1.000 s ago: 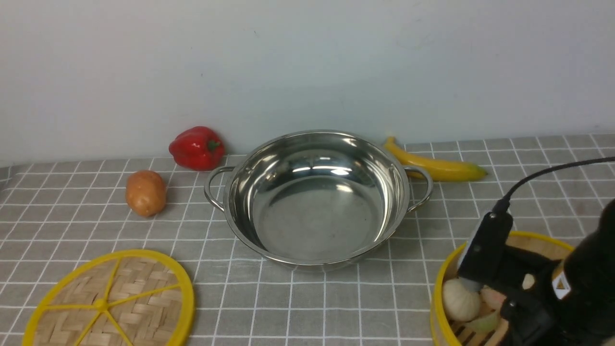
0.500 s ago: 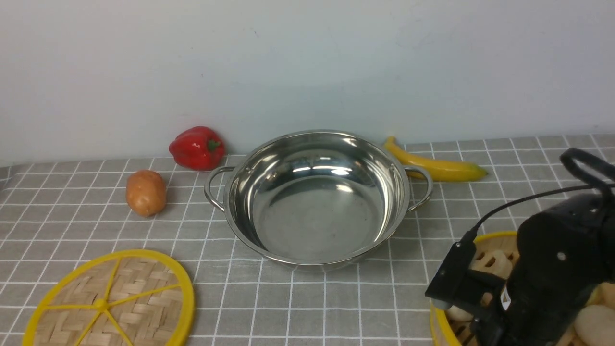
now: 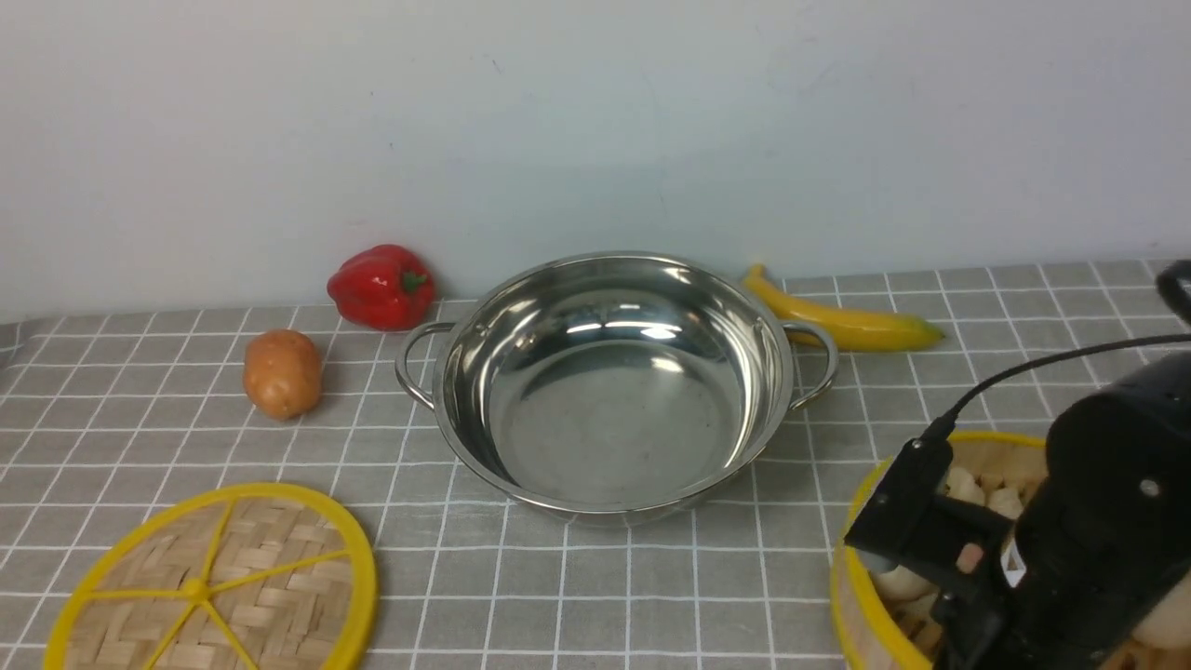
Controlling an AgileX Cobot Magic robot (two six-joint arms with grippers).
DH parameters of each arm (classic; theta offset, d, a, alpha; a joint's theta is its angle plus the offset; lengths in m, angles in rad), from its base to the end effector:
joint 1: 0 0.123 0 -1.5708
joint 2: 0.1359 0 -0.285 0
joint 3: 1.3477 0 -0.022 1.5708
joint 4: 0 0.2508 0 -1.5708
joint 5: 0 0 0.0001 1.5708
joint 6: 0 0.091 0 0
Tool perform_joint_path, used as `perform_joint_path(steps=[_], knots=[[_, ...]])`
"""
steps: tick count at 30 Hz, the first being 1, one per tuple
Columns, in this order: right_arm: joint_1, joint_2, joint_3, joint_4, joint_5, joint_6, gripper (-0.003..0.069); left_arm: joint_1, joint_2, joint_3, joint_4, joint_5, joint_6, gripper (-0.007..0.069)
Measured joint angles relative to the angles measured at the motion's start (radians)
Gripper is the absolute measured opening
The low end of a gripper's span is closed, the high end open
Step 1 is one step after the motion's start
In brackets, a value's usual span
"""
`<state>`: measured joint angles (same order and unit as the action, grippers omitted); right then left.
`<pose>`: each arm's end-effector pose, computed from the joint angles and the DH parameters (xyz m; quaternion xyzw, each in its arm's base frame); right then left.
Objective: Place the steamer in the pot on the grey tablecloth, and put the lid on the steamer.
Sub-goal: 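Reach for and grasp the rim of the bamboo steamer holding the buns with the right gripper, then place the bamboo steamer basket of food into the steel pot with the right gripper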
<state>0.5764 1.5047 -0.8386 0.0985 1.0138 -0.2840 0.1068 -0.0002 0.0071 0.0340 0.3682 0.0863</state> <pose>0.1970 0.1372 0.1978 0.3925 -0.9188 -0.0395 0.0169 0.0527 0.0068 0.1777 0.0008 0.8012 0.0720 0.5941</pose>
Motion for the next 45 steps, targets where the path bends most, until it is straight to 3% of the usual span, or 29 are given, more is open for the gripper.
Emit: perform_joint_path(steps=[7,13,18,28,33,40,45], knots=[[0.001,-0.051,-0.134,-0.140,0.159,0.085,0.0067,0.000,0.000,0.000,0.000,0.000,0.000,0.0243],[0.001,-0.054,-0.324,-0.216,0.225,0.083,0.0067,0.000,0.000,0.000,0.000,0.000,0.000,0.0243],[0.001,-0.046,-0.472,-0.185,0.238,-0.050,0.0067,0.000,0.000,0.000,0.000,0.000,0.000,0.0243],[0.004,0.139,-0.781,0.084,0.263,-0.431,0.0067,0.000,0.000,0.000,0.000,0.000,0.000,0.0243],[0.050,0.265,-0.920,0.086,0.263,-0.503,0.0067,0.000,0.000,0.000,0.000,0.000,0.000,0.0243],[0.128,0.461,-1.094,0.006,0.262,-0.512,0.0067,0.000,0.000,0.000,0.000,0.000,0.000,0.0243],[0.132,0.552,-1.152,-0.027,0.263,-0.510,0.0067,0.000,0.000,0.000,0.000,0.000,0.000,0.0243]])
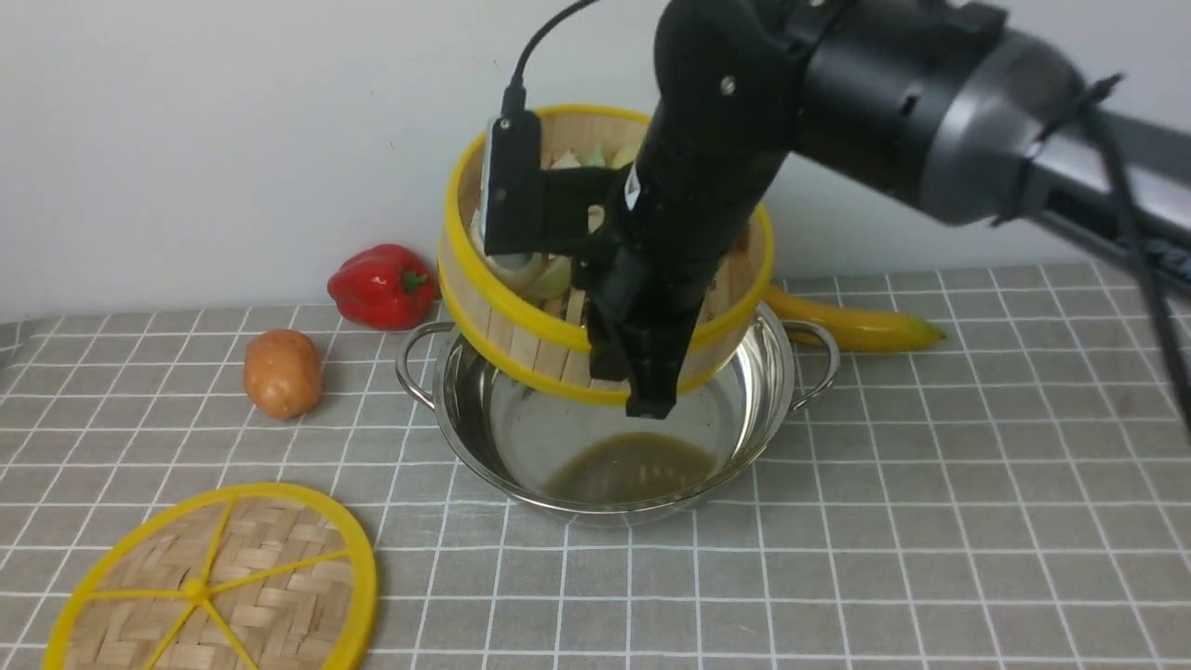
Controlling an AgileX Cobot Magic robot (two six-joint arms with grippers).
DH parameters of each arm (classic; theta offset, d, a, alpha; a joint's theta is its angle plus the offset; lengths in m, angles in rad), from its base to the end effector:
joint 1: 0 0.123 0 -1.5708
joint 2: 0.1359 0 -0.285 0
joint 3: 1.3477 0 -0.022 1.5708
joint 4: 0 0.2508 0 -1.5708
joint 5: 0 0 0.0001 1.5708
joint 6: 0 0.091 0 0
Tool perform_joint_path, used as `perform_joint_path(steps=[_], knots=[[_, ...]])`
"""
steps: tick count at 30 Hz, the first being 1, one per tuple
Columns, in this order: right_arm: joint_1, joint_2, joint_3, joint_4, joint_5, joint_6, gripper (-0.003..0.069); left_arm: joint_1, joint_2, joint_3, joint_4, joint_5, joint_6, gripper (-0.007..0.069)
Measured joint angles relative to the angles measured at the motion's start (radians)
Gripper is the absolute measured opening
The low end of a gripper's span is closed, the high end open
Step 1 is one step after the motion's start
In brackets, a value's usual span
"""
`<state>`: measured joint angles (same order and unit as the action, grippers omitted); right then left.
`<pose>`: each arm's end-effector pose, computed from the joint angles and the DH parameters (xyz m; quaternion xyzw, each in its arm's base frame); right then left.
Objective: Place the steamer in the pot on the grey tablecloth, and put the lid on the steamer.
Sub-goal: 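Place the bamboo steamer basket of food into the steel pot with the right gripper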
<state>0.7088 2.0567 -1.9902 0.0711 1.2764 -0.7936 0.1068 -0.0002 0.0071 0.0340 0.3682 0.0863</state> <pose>0.3333 0.2940 0.2955 -0.6701 0.7247 0.0285 0.1581 0.0527 0.0068 0.1777 0.0008 0.8012 0.0720 0.5941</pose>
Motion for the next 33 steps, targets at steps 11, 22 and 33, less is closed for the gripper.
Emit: perform_joint_path(steps=[11,22,33], knots=[[0.000,0.096,-0.005,-0.015,0.001,0.003,0.0067,0.000,0.000,0.000,0.000,0.000,0.000,0.0243],[0.000,0.174,-0.005,-0.003,-0.001,0.004,0.0067,0.000,0.000,0.000,0.000,0.000,0.000,0.0243],[0.000,0.199,-0.005,0.008,-0.005,0.012,0.0067,0.000,0.000,0.000,0.000,0.000,0.000,0.0243]])
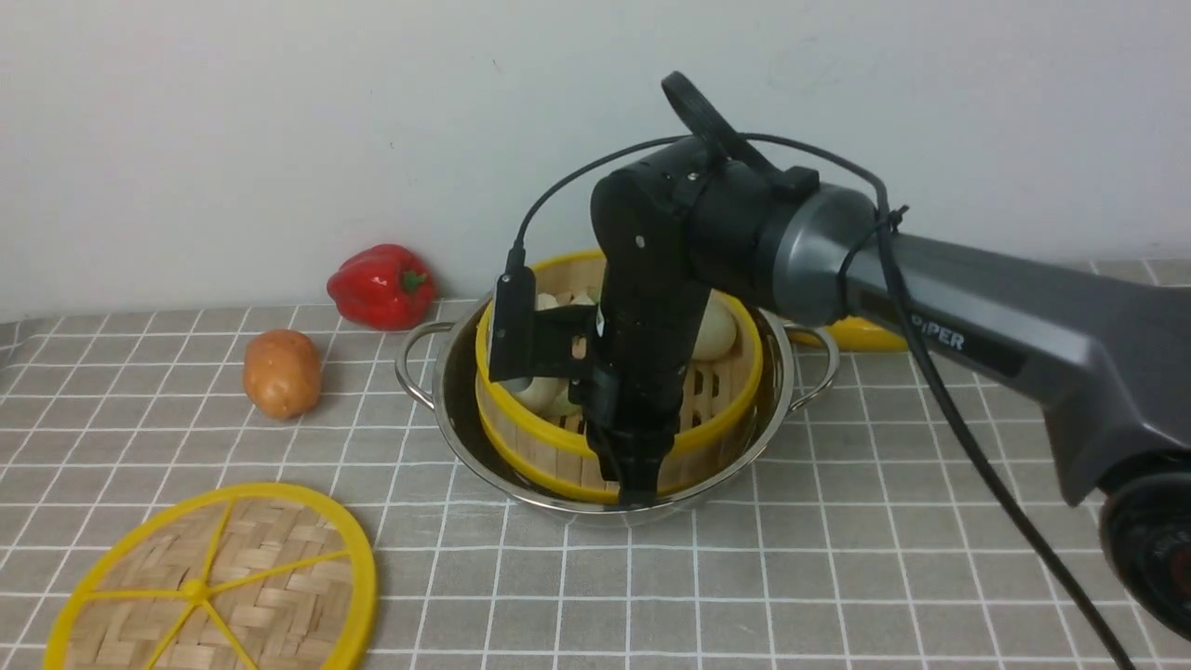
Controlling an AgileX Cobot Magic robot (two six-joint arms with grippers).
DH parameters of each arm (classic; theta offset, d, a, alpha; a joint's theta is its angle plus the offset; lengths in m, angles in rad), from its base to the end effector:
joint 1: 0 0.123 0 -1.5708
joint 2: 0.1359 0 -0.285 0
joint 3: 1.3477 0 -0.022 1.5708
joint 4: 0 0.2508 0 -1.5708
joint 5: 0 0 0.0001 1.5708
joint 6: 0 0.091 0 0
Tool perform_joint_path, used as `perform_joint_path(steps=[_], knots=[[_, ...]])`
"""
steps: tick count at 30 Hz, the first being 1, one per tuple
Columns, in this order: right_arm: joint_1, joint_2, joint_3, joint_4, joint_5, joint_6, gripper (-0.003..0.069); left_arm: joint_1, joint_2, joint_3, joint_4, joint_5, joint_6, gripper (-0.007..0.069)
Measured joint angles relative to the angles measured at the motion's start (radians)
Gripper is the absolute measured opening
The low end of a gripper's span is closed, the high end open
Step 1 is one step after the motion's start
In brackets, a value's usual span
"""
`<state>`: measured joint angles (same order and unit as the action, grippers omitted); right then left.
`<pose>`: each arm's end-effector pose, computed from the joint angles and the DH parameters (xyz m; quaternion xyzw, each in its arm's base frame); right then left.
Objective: Place the steamer in the pot on the grey tablecloth, and put the lid on the steamer.
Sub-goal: 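Place the bamboo steamer basket of food into the steel pot with the right gripper, then grasp the bamboo steamer lid lying on the table by its centre knob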
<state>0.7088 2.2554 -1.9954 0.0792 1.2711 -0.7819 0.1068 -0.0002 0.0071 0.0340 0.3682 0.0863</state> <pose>0.3529 0.3117 0.2059 -0.6695 0.7391 0.0361 0.0647 0.0527 0.0068 0.1777 0.0008 0.8012 0.0720 0.5941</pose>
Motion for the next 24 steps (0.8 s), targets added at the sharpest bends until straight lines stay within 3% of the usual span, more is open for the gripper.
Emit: perform_joint_path(steps=[7,11,12,16,24], knots=[[0.000,0.002,-0.002,0.001,-0.008,0.001,0.0113,0.000,0.000,0.000,0.000,0.000,0.000,0.0243],[0.001,0.002,-0.010,-0.003,-0.018,0.000,0.0260,0.000,0.000,0.000,0.000,0.000,0.000,0.0243],[0.001,0.002,-0.010,-0.003,-0.023,0.000,0.0335,0.000,0.000,0.000,0.000,0.000,0.000,0.0243],[0.001,-0.013,-0.012,-0.034,-0.020,0.027,0.0442,0.000,0.000,0.000,0.000,0.000,0.000,0.0243],[0.001,-0.122,-0.127,-0.130,-0.038,0.181,0.0477,0.000,0.000,0.000,0.000,0.000,0.000,0.0243]])
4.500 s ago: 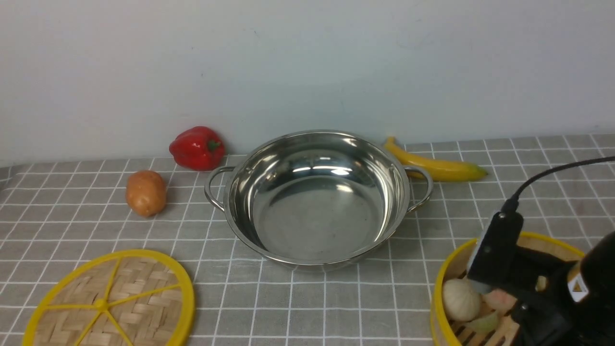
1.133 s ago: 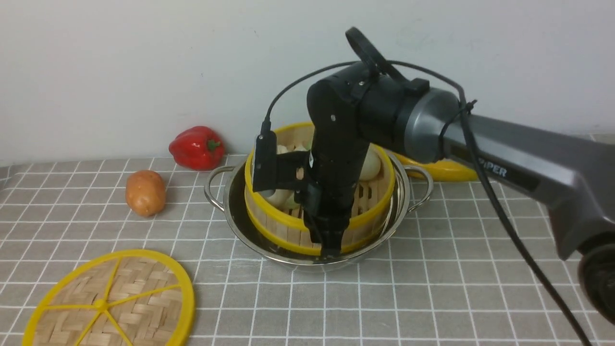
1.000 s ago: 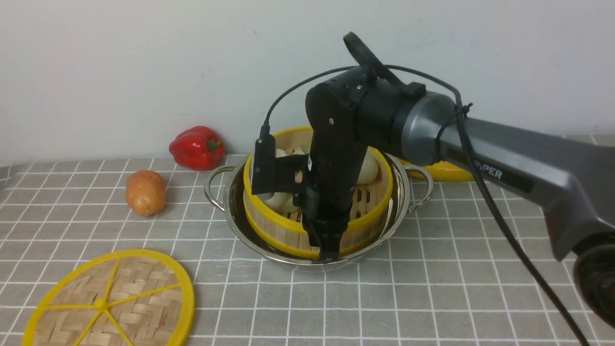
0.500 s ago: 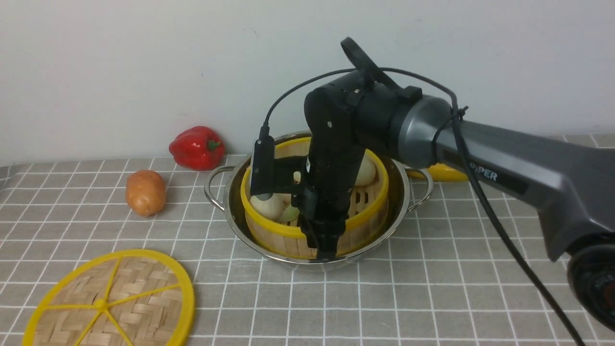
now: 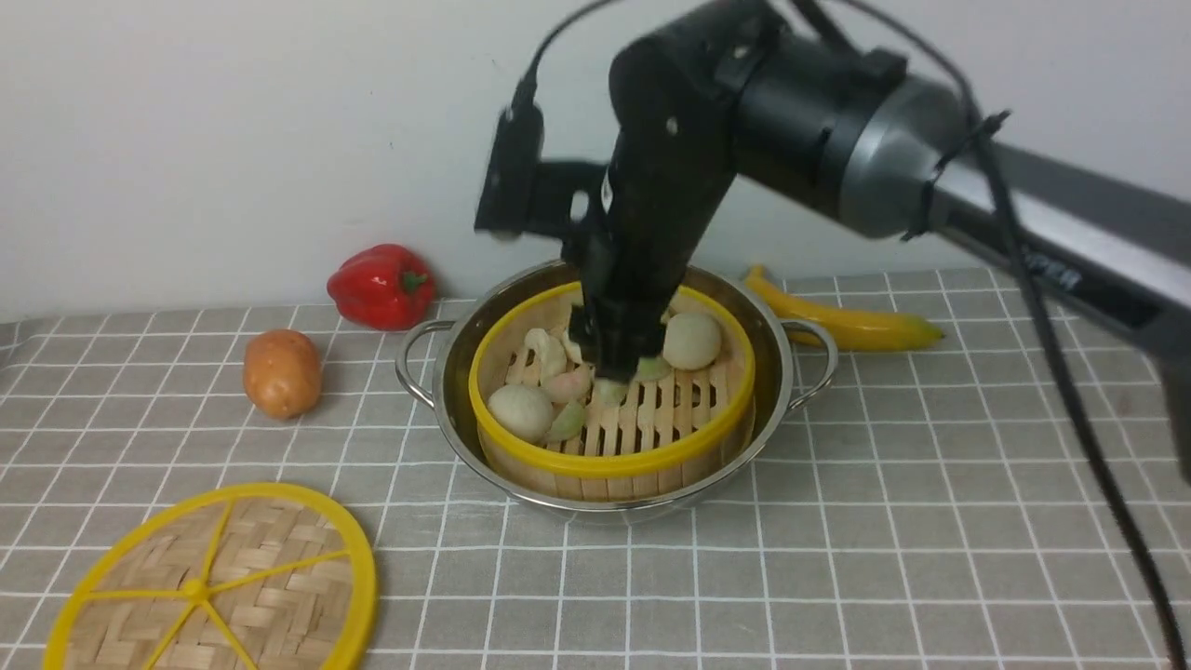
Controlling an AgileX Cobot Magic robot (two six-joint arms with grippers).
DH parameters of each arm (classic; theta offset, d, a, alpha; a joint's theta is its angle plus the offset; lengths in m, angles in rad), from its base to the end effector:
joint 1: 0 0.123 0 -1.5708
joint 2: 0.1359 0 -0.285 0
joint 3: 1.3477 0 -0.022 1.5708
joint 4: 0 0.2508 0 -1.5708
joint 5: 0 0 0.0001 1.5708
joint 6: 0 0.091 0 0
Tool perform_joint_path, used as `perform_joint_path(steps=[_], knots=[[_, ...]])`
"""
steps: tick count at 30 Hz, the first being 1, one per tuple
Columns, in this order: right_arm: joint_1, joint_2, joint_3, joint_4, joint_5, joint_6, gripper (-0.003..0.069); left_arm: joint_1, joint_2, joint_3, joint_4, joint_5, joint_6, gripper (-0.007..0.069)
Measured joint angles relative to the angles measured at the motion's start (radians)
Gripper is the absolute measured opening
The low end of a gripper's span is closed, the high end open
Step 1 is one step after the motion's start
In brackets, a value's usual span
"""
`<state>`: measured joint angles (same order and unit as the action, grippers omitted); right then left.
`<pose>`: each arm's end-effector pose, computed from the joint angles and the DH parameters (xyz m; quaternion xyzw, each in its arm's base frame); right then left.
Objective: Place the steamer in the pot on the grey tablecloth, and put the lid on the steamer.
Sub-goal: 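Grasp the bamboo steamer lid lying on the table by its centre knob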
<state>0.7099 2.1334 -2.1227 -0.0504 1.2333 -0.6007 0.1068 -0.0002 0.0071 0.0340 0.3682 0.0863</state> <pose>0.3579 0.3018 0.2991 -0.5988 0.7737 -0.0137 0.2065 0.0527 0.0068 0.1777 0.0008 0.8012 0.0720 0.5941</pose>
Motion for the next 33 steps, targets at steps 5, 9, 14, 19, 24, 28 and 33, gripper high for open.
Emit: perform_joint_path(steps=[5,9,14,19,24,28,33], knots=[[0.000,-0.068,-0.085,-0.004,-0.005,0.086,0.0477,0.000,0.000,0.000,0.000,0.000,0.000,0.0243],[0.000,-0.110,-0.103,-0.057,-0.003,0.183,0.0462,0.000,0.000,0.000,0.000,0.000,0.000,0.0243],[0.000,-0.181,-0.122,-0.286,-0.003,0.424,0.0338,0.000,0.000,0.000,0.000,0.000,0.000,0.0243],[0.000,-0.309,-0.128,-0.508,-0.003,0.713,0.0029,0.000,0.000,0.000,0.000,0.000,0.000,0.0243],[0.000,-0.381,-0.134,-0.547,-0.004,0.885,-0.0014,0.000,0.000,0.000,0.000,0.000,0.000,0.0243],[0.000,-0.408,-0.134,-0.548,-0.004,1.006,-0.0014,0.000,0.000,0.000,0.000,0.000,0.000,0.0243],[0.000,-0.408,-0.134,-0.552,-0.003,1.003,-0.0010,0.000,0.000,0.000,0.000,0.000,0.000,0.0243]])
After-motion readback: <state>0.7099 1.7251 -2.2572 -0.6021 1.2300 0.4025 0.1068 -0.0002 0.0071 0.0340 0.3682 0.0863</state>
